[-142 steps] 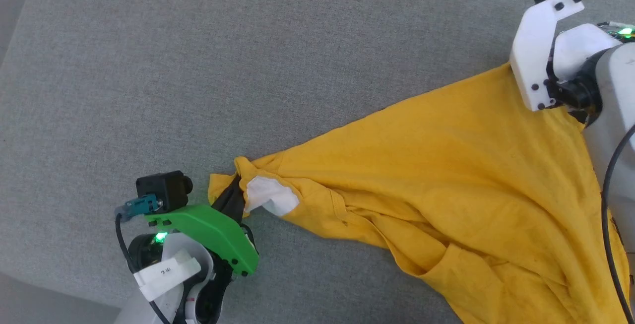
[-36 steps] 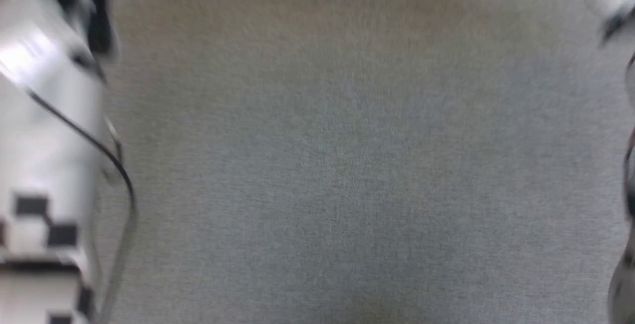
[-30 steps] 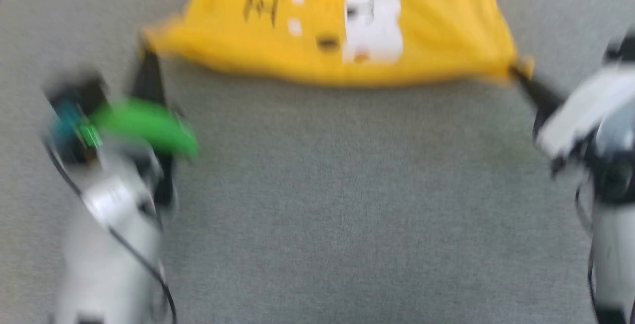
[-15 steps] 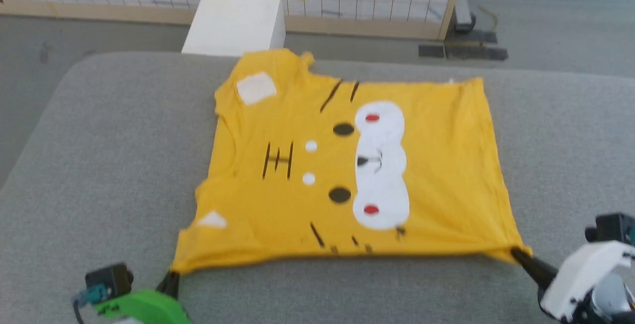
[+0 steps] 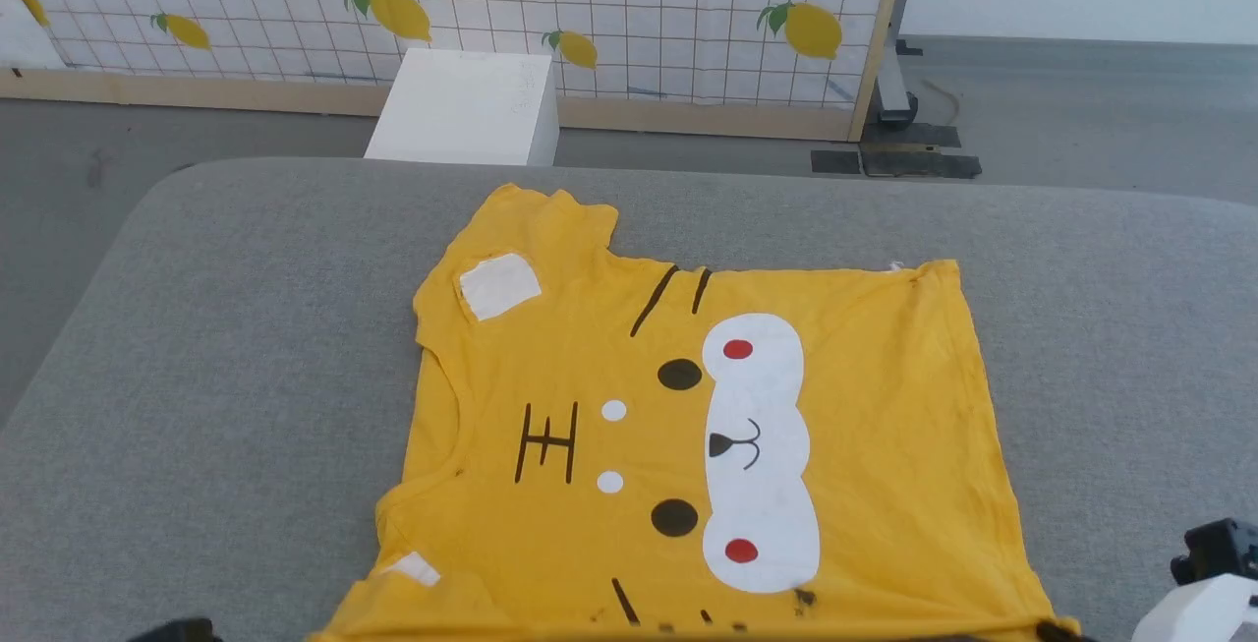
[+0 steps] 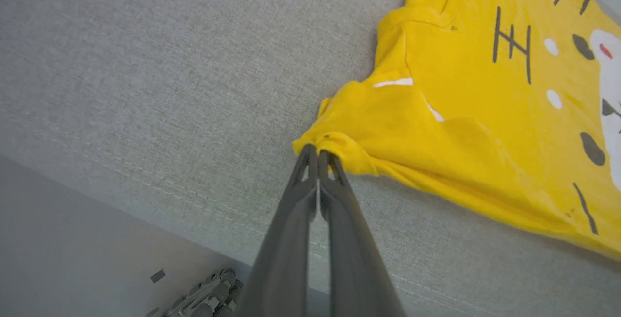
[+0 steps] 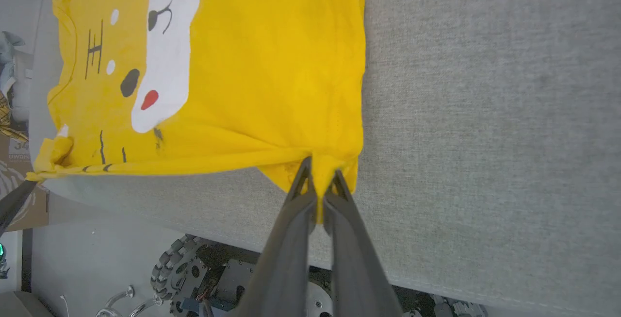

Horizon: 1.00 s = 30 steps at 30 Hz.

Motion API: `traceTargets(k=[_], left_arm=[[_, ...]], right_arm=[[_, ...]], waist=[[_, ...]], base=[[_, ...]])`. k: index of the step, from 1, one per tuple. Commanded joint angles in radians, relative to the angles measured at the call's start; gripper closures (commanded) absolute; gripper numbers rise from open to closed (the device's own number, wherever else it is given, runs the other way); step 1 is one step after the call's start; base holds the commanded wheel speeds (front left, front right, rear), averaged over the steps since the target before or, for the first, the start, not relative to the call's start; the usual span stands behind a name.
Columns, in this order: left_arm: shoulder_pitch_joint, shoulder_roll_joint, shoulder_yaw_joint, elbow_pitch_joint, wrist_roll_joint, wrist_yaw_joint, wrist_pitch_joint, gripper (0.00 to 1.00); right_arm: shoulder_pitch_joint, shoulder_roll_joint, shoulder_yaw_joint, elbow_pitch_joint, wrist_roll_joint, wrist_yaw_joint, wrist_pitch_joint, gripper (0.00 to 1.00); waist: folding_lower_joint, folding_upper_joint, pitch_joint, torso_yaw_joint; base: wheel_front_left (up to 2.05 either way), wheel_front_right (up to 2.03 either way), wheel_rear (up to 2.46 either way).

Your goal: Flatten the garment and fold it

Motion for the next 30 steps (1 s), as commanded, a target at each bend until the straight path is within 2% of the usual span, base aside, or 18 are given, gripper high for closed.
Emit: traceTargets(k=[1,6,10,19,30], left_arm=[[-0.003,0.013,0.017,-0.026,0.007,0.006,-0.019,1.00],[-0.092,0.039,0.025,-0.063,0.027,-0.007,-0.026,1.00],[-0.218,0.046,0.017,-0.046,0.039,-0.037,-0.032,1.00],[-0.488,0.014,-0.022,0.104,0.060,-0.119,-0.083,1.00],[-0.668,-0.033,-0.068,0.295,0.071,-0.194,-0.134,1.00]], right_arm=[[-0.013,0.002,-0.013,-0.020,-0.017,0.003,-0.007,1.00],[-0.080,0.010,-0.014,-0.047,-0.039,0.003,-0.018,1.00],[-0.160,-0.002,-0.002,-0.048,-0.066,0.003,-0.019,1.00],[-0.364,-0.027,0.025,0.012,-0.126,0.003,0.000,1.00],[-0.447,-0.038,0.030,0.058,-0.197,0.003,0.083,1.00]], waist=[[0.0001,-0.0001,0.001,-0.001],[0.0001,-0.0001,0.025,-0.001],[0.0001,-0.0001,0.085,-0.001],[0.0001,-0.0001,0.257,-0.002],[0.0001,-0.0001,0.381,0.030]], base=[[0.00,0.00,0.00],[0.00,0.00,0.00],[0.00,0.00,0.00],[0.00,0.00,0.00],[0.00,0.00,0.00]])
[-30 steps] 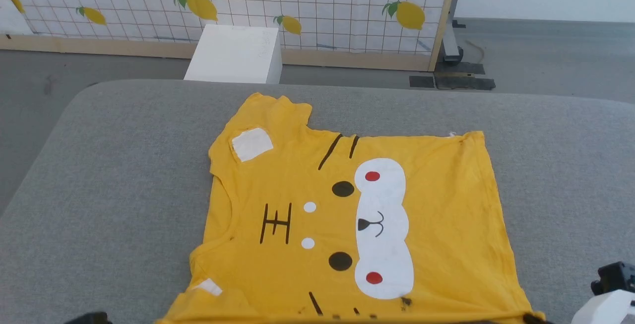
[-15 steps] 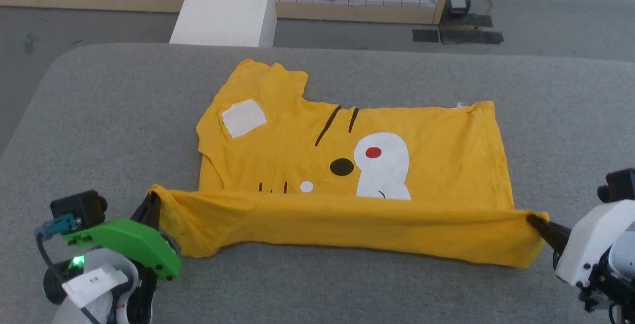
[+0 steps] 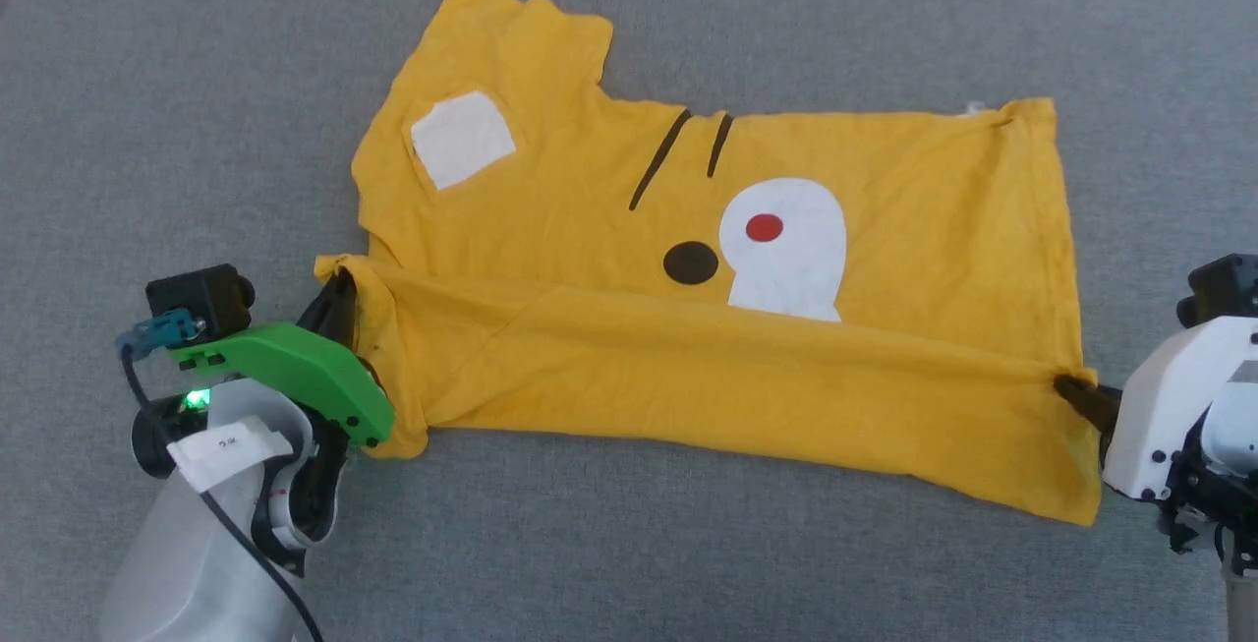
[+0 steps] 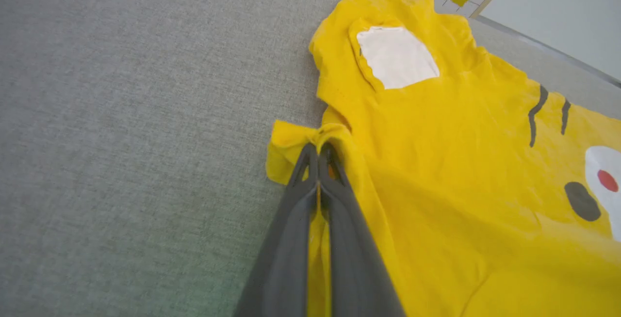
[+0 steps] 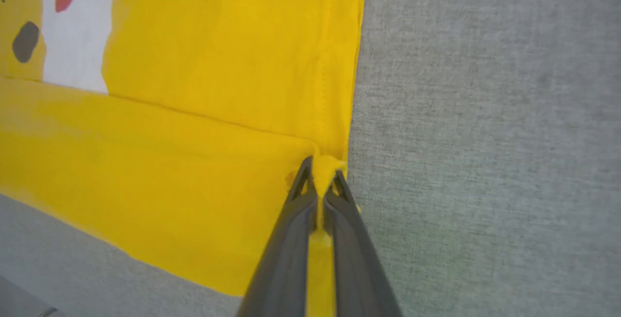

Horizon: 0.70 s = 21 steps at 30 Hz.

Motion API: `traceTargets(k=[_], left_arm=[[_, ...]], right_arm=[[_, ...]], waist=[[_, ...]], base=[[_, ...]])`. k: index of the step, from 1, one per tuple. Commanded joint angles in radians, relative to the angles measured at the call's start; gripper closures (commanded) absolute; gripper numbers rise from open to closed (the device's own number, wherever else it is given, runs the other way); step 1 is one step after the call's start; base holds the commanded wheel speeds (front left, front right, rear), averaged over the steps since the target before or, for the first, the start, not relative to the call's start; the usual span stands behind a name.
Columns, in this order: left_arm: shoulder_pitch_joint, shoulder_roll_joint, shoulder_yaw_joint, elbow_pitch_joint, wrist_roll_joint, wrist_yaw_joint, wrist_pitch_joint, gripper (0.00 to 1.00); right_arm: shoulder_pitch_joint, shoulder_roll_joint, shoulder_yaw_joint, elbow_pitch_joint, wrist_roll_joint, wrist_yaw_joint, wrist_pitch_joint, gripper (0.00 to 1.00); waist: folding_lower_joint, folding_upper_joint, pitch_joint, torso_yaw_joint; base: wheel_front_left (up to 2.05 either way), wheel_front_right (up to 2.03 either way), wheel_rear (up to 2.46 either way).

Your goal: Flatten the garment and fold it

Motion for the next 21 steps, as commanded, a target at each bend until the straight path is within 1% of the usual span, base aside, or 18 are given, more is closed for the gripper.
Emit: traceTargets(k=[1,8,9,10,11,15,17,21], left_arm=[[-0.022,-0.005,-0.003,0.022,0.008,-0.005,-0.001,1.00],[-0.050,-0.016,-0.015,0.108,-0.007,-0.006,0.036,1.00],[-0.051,-0.019,-0.011,0.112,-0.014,-0.008,0.034,0.89],[-0.049,-0.019,-0.010,0.119,-0.021,-0.009,0.041,0.11],[-0.047,-0.017,-0.008,0.119,-0.023,-0.009,0.043,0.00],[-0.019,-0.004,0.008,0.092,-0.037,0.008,0.055,0.00],[0.008,0.013,0.016,0.059,-0.035,0.028,0.064,0.00],[0.081,0.044,0.026,-0.053,-0.021,0.078,0.082,0.00]], right_arm=[[-0.013,-0.002,0.004,0.007,-0.009,0.003,0.013,1.00],[-0.008,-0.006,0.022,0.022,-0.020,0.003,0.057,1.00],[-0.009,-0.006,0.021,0.020,-0.019,0.003,0.051,0.91],[-0.009,-0.005,0.021,0.020,-0.015,0.003,0.042,0.05],[-0.007,-0.002,0.019,0.020,-0.009,0.003,0.036,0.00],[0.012,0.015,-0.009,0.011,0.021,0.003,-0.006,0.00],[0.031,0.023,-0.031,0.001,0.033,0.003,-0.029,0.00],[0.078,0.052,-0.084,-0.030,0.055,0.003,-0.066,0.00]], waist=[[-0.0001,0.0000,0.048,0.019],[-0.0001,0.0000,0.046,0.025],[-0.0001,0.0000,0.038,0.026],[-0.0001,0.0000,0.025,0.027],[-0.0001,0.0000,0.015,0.027],[-0.0001,0.0000,-0.060,0.033],[-0.0001,0.0000,-0.102,0.037],[-0.0001,0.0000,-0.178,0.044]], base=[[0.00,0.00,0.00],[0.00,0.00,0.00],[0.00,0.00,0.00],[0.00,0.00,0.00],[0.00,0.00,0.00],[0.00,0.00,0.00],[0.00,0.00,0.00],[0.00,0.00,0.00]])
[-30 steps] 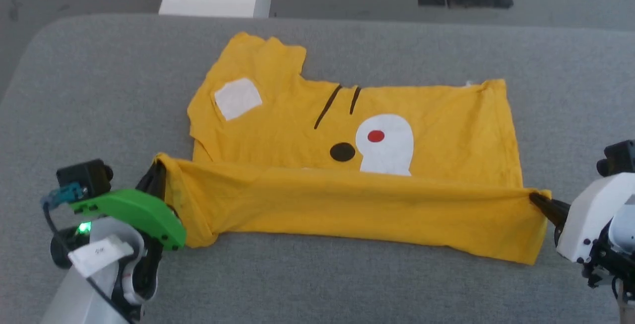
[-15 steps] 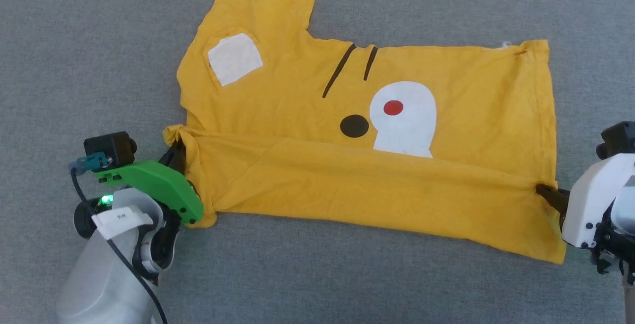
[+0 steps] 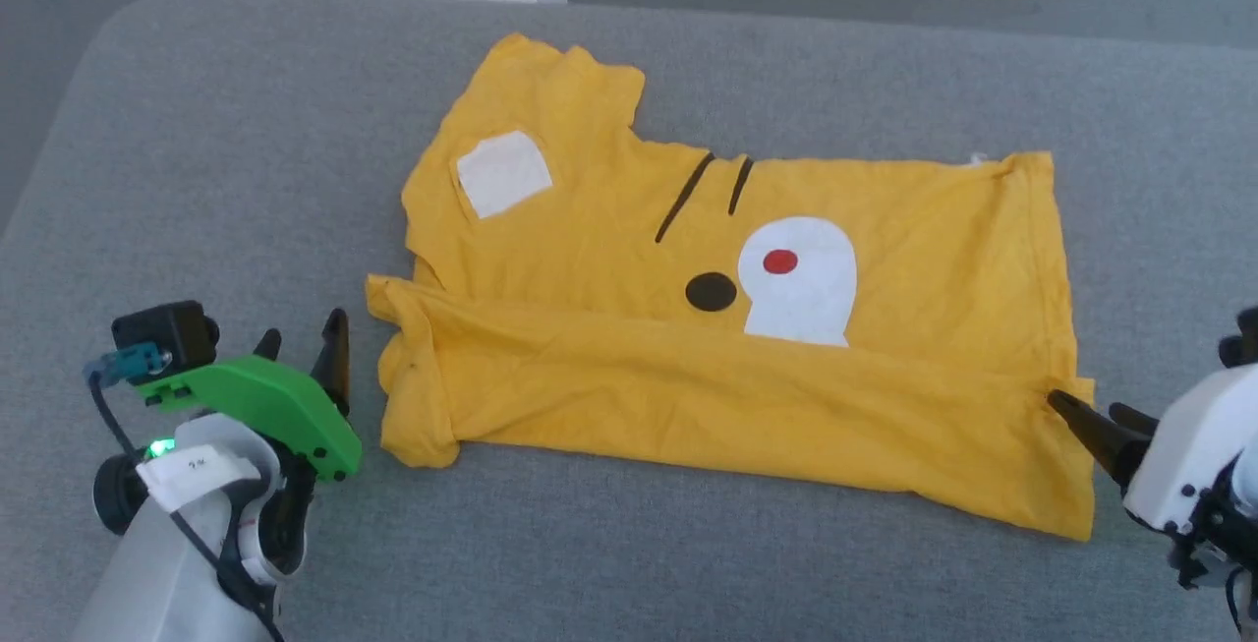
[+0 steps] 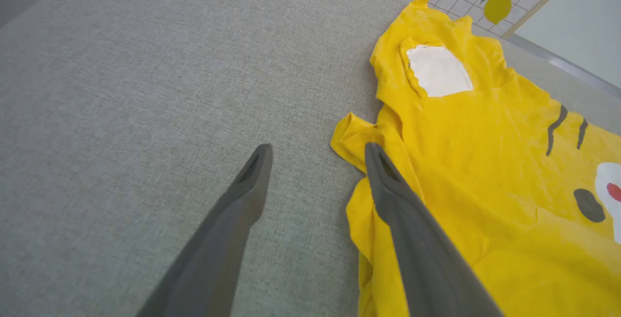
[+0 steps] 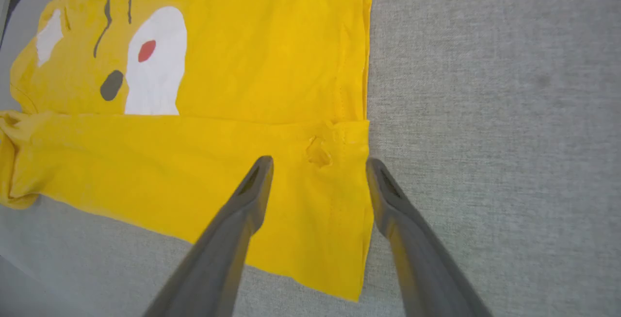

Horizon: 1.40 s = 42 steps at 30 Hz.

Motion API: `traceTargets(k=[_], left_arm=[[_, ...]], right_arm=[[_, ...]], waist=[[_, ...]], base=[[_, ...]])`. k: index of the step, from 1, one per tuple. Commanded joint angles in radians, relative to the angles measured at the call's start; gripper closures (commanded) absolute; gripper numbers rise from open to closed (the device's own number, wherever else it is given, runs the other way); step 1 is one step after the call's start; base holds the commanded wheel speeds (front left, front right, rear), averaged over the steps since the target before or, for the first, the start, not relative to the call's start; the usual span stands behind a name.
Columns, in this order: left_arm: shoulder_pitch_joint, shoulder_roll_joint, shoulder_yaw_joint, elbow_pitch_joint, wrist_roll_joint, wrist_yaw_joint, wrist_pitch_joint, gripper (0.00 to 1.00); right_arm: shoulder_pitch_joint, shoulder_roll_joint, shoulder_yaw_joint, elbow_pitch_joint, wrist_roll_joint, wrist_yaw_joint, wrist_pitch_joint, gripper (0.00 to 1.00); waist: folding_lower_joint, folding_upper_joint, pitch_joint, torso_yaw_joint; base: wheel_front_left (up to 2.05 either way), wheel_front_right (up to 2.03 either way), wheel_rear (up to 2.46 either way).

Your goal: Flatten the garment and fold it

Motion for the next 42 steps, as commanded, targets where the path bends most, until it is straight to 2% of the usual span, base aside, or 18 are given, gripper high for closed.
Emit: traceTargets(k=[1,6,10,16,22,25,26,27,28,34,42], left_arm=[[0.036,0.005,-0.003,-0.043,-0.003,0.018,0.024,0.00],[0.115,0.007,-0.081,-0.189,0.000,0.084,0.187,0.00],[0.124,0.013,-0.135,-0.228,0.006,0.125,0.304,0.00],[0.071,0.007,-0.162,-0.173,0.014,0.132,0.352,0.00],[0.023,0.008,-0.179,-0.049,0.030,0.128,0.367,0.00],[0.027,0.011,-0.197,0.012,0.024,0.136,0.418,0.00],[0.030,0.005,-0.195,0.023,0.011,0.137,0.429,0.07],[0.035,0.005,-0.195,0.030,0.005,0.137,0.438,0.64],[0.041,0.005,-0.196,0.035,-0.003,0.134,0.446,1.00],[0.066,-0.003,-0.152,0.014,-0.042,0.123,0.398,1.00],[0.104,0.009,-0.101,-0.082,-0.059,0.139,0.345,1.00]], right_arm=[[0.022,0.015,-0.019,-0.016,0.011,0.003,-0.012,0.00],[0.077,0.037,-0.058,-0.065,0.010,0.003,-0.001,0.00],[0.098,0.055,-0.078,-0.094,0.009,0.003,0.012,0.00],[0.098,0.070,-0.084,-0.121,0.008,0.003,0.024,0.00],[0.095,0.076,-0.089,-0.135,0.004,0.003,0.030,0.00],[0.092,0.079,-0.089,-0.140,0.003,0.003,0.032,0.00],[0.091,0.079,-0.089,-0.140,0.003,0.003,0.031,0.00],[0.091,0.078,-0.089,-0.141,0.002,0.003,0.031,0.00],[0.093,0.075,-0.088,-0.143,0.000,0.003,0.032,0.00],[0.118,0.056,-0.062,-0.167,-0.030,0.003,0.021,0.00],[0.158,0.026,0.033,-0.147,-0.212,0.003,0.011,0.00]], waist=[[-0.0001,0.0000,-0.100,0.012],[-0.0001,0.0000,-0.129,0.021],[-0.0001,0.0000,-0.118,0.016],[-0.0001,0.0000,-0.078,-0.012],[-0.0001,0.0000,-0.046,-0.039],[-0.0001,0.0000,-0.038,-0.049],[-0.0001,0.0000,-0.036,-0.051],[-0.0001,0.0000,-0.035,-0.052],[-0.0001,0.0000,-0.033,-0.052],[-0.0001,0.0000,-0.037,-0.041],[-0.0001,0.0000,-0.020,-0.027]], base=[[0.00,0.00,0.00],[0.00,0.00,0.00],[0.00,0.00,0.00],[0.00,0.00,0.00],[0.00,0.00,0.00],[0.00,0.00,0.00],[0.00,0.00,0.00],[0.00,0.00,0.00],[0.00,0.00,0.00],[0.00,0.00,0.00],[0.00,0.00,0.00]])
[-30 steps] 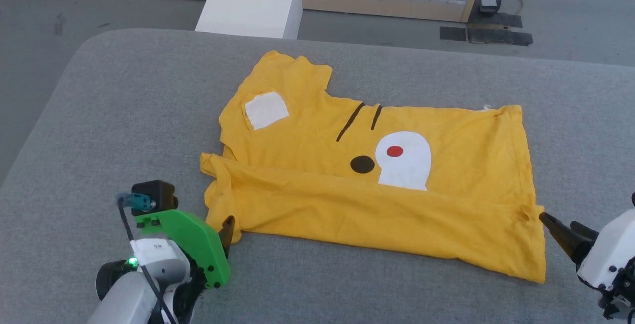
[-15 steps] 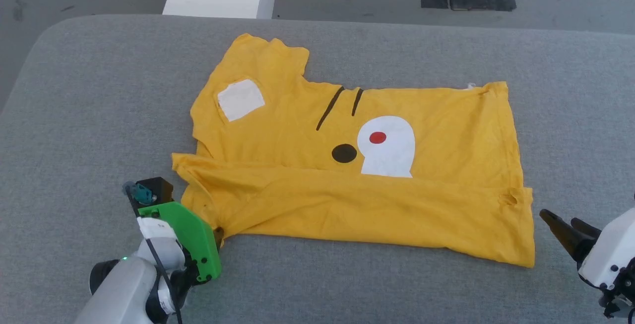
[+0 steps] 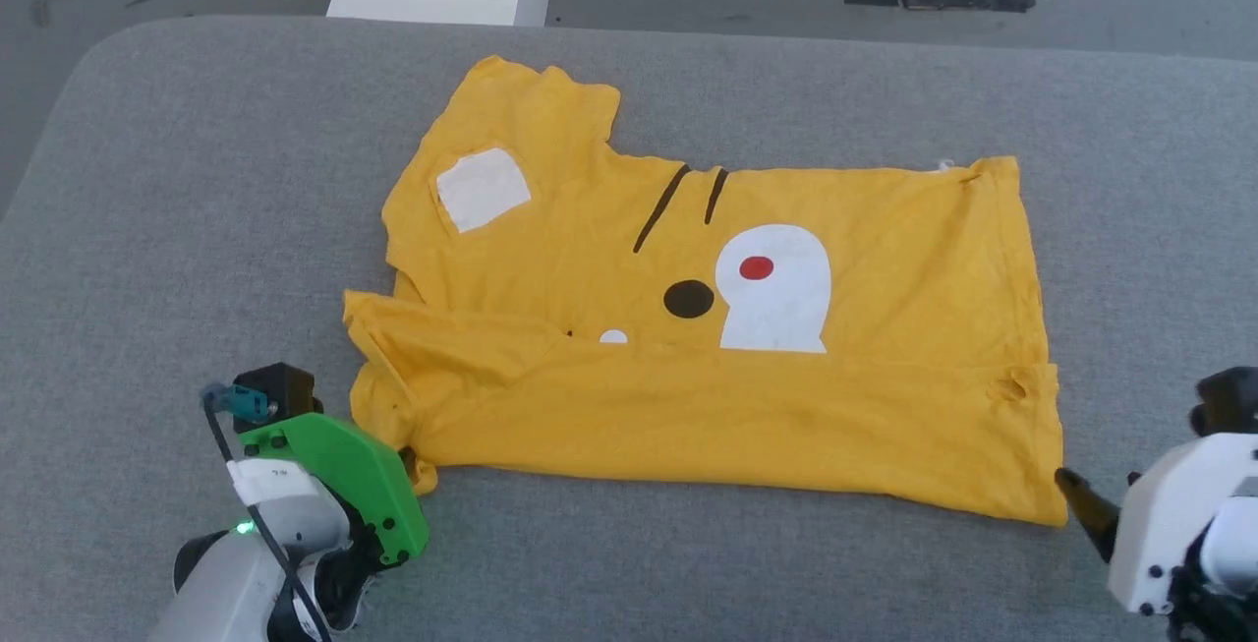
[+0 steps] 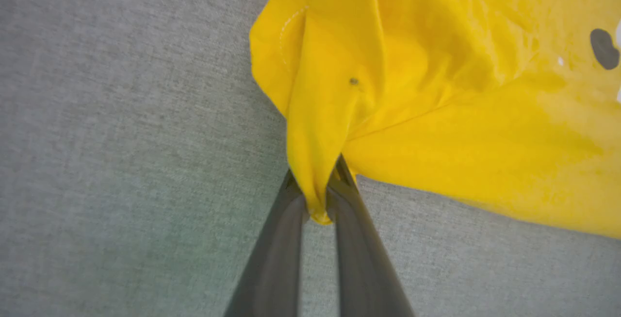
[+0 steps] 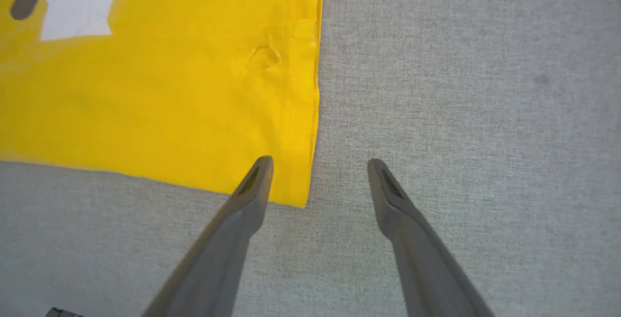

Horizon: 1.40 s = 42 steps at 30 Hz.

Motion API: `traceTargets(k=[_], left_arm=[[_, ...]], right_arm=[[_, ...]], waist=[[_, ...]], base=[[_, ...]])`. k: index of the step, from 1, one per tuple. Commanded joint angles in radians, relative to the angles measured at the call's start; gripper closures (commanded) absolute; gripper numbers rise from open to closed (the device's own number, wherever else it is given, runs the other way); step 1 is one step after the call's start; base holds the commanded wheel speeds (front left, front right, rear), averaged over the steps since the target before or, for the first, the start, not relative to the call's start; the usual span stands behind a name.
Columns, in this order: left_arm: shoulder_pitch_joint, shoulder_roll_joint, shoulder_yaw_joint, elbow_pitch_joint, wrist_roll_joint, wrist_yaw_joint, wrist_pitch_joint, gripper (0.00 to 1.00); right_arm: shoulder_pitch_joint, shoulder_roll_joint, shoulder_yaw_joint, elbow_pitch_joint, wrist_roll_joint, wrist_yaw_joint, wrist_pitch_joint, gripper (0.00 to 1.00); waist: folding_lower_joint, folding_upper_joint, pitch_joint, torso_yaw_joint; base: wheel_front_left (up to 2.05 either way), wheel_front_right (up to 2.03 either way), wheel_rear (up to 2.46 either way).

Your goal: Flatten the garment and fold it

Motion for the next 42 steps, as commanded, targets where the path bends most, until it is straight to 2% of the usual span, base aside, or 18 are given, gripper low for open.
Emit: traceTargets(k=[1,10,15,16,17,18,19,26,33,38,42], left_arm=[[0.013,0.011,0.006,-0.007,0.000,0.008,0.001,1.00],[0.011,0.010,-0.001,-0.036,0.003,0.014,0.003,1.00],[0.007,0.005,-0.004,-0.034,0.001,0.013,-0.002,1.00],[0.007,0.004,-0.003,-0.033,-0.001,0.012,-0.004,1.00],[0.007,0.003,-0.001,-0.034,-0.003,0.011,-0.006,1.00],[0.006,0.004,0.003,-0.036,-0.005,0.008,-0.012,1.00],[0.006,0.006,0.005,-0.036,-0.005,0.006,-0.013,1.00],[0.045,0.036,0.053,-0.075,-0.034,0.009,-0.024,1.00],[0.158,0.067,0.072,-0.177,-0.055,0.040,0.000,1.00],[0.235,0.056,0.046,-0.206,-0.071,0.059,0.031,1.00],[0.252,0.039,0.031,-0.179,-0.082,0.060,0.036,1.00]], right_arm=[[-0.002,-0.002,0.015,0.017,-0.028,0.003,-0.010,0.00],[-0.061,-0.009,0.105,0.161,-0.112,0.003,-0.062,0.00],[-0.076,-0.022,0.131,0.212,-0.111,0.003,-0.072,0.00],[-0.078,-0.023,0.130,0.218,-0.104,0.003,-0.072,0.62],[-0.081,-0.025,0.128,0.220,-0.099,0.003,-0.073,0.91],[-0.084,-0.030,0.127,0.221,-0.092,0.003,-0.072,0.91],[-0.086,-0.035,0.127,0.219,-0.084,0.003,-0.070,1.00],[-0.076,-0.075,0.085,0.152,-0.017,0.003,-0.061,1.00],[0.004,-0.081,0.009,0.061,0.010,0.003,0.004,1.00],[0.086,-0.065,0.002,0.060,0.012,0.003,0.072,1.00],[0.119,-0.048,0.013,0.101,0.001,0.003,0.069,1.00]], waist=[[0.0001,0.0000,0.012,0.006],[0.0001,0.0000,0.048,0.020],[0.0001,0.0000,0.054,0.024],[0.0001,0.0000,0.052,0.024],[0.0001,0.0000,0.051,0.024],[0.0001,0.0000,0.048,0.024],[0.0001,0.0000,0.044,0.023],[0.0001,0.0000,-0.017,0.014],[0.0001,0.0000,-0.071,0.012],[0.0001,0.0000,-0.082,0.012],[0.0001,0.0000,-0.080,0.010]], base=[[0.00,0.00,0.00],[0.00,0.00,0.00],[0.00,0.00,0.00],[0.00,0.00,0.00],[0.00,0.00,0.00],[0.00,0.00,0.00],[0.00,0.00,0.00],[0.00,0.00,0.00],[0.00,0.00,0.00],[0.00,0.00,0.00],[0.00,0.00,0.00]])
